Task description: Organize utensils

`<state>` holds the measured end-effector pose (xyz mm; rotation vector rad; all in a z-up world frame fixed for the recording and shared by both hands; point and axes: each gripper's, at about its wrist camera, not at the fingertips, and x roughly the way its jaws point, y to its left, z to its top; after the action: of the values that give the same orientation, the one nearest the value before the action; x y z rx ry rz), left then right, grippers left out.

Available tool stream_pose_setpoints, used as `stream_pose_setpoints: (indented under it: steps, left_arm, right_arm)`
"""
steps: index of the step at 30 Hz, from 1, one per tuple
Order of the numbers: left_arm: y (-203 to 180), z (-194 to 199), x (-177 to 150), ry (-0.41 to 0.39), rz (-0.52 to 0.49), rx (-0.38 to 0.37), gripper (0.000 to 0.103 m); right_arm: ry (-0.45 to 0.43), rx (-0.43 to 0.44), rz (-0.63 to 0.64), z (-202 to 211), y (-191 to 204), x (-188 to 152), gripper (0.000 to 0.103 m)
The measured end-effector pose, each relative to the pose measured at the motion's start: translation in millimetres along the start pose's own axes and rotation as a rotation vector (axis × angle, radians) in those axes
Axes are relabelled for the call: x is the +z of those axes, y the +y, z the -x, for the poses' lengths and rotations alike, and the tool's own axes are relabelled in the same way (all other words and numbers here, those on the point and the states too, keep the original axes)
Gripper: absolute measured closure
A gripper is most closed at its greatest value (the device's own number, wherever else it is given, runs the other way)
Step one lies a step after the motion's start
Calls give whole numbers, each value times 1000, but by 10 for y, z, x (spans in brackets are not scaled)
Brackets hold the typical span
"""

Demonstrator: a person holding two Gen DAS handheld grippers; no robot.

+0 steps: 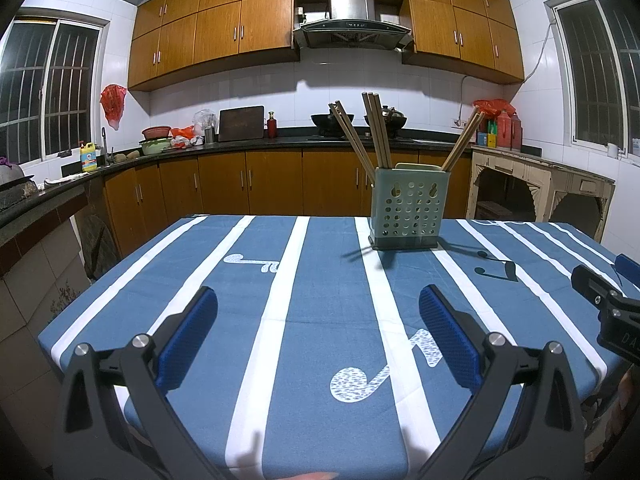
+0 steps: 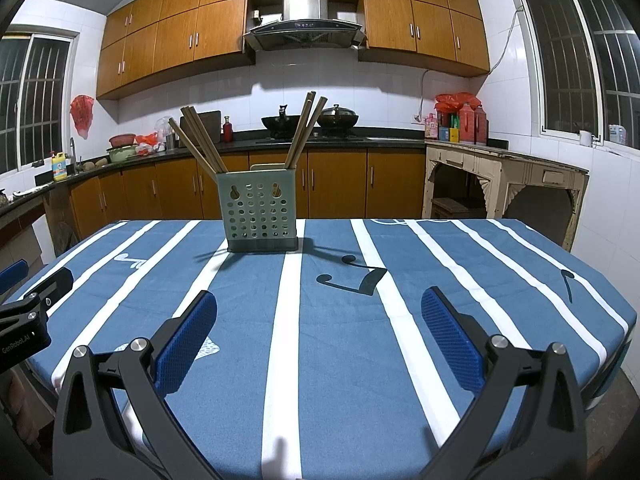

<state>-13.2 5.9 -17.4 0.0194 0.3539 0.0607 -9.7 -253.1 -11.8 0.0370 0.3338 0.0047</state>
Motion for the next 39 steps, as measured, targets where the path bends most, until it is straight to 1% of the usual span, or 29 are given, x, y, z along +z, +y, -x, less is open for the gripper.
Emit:
stream_pose_setpoints:
  steps: [39]
  left_arm:
    - [-12,-14,-11,6,2,-3,4]
  right_arm:
    - [5,0,1,0,7,-2,2]
